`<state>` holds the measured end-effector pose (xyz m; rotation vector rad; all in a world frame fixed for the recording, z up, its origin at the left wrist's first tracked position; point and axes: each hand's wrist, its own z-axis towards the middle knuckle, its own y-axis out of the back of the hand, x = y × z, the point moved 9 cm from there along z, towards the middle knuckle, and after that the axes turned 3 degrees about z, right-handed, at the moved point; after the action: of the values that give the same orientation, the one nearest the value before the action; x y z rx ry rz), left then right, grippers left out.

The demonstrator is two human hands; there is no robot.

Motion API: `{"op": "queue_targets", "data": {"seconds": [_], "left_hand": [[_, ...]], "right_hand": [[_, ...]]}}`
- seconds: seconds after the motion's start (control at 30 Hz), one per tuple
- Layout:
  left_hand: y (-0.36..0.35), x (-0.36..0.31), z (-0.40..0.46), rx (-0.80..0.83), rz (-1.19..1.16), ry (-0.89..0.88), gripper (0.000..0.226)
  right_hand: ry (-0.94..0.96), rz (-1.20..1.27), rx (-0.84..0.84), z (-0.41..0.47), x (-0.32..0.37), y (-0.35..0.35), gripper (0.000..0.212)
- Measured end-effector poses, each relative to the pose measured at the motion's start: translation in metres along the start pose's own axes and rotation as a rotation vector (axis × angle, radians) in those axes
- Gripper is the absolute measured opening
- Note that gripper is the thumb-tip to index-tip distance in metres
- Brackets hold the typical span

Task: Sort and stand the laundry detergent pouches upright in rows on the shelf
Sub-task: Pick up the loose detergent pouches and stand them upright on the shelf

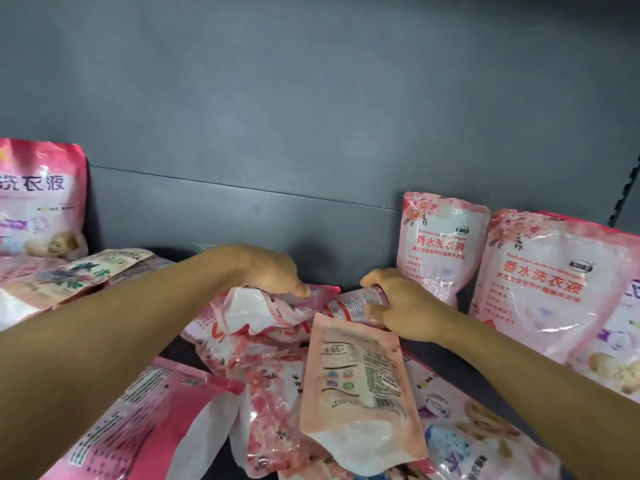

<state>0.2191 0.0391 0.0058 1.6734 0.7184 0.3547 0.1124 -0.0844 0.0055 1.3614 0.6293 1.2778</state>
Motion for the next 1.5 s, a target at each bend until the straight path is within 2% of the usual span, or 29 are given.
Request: {"op": "queue_targets", "data": {"seconds": [0.1,0.17,0.4,0.63,0.83,1.0,1.07,1.27,1.4,1.5], "left_hand": [[-0.003,0.028,0.028,-0.044,0.083,0.093,0.031],[-0.005,0.042,0.038,-0.059,0.044,0.147,0.029],[-0.015,0.052,0.062,-0.085,-0.49,0.286,0.028],[-0.01,0.065,0.054,-0.259,-0.847,0.383,0.033],[-0.016,0.066,0.06,-0.223,-0.751,0.379,0.036],[-0.008,0.072,0.061,-0.237,-0.463,0.372,0.061],[-0.007,0.072,0.067,-0.227,-0.435,0.327,0.055],[0.008,0.077,0.063,-0.27,-0.538,0.246,0.014],[-0.004,0.072,0.071,-0.217,-0.709,0.205,0.028],[-0.008,0.075,0.083,-0.263,-0.672,0.212,0.026]], "right_hand": [[0.022,0.005,0.044,0.006,0.001,-0.004,0.047],[0.039,0.004,0.068,0.011,0.0,-0.005,0.048],[0.099,-0.01,0.106,0.015,-0.012,-0.018,0.045],[0.18,0.023,0.057,0.015,-0.022,-0.021,0.037],[0.173,0.087,0.038,0.019,-0.022,-0.024,0.036],[0.127,0.087,0.072,0.021,-0.023,-0.025,0.036],[0.094,0.078,0.081,0.021,-0.022,-0.026,0.036],[-0.023,0.046,0.112,0.023,-0.016,-0.024,0.034],[-0.095,-0.009,0.125,0.022,-0.013,-0.024,0.032],[-0.128,-0.022,0.113,0.018,-0.013,-0.024,0.035]]}}
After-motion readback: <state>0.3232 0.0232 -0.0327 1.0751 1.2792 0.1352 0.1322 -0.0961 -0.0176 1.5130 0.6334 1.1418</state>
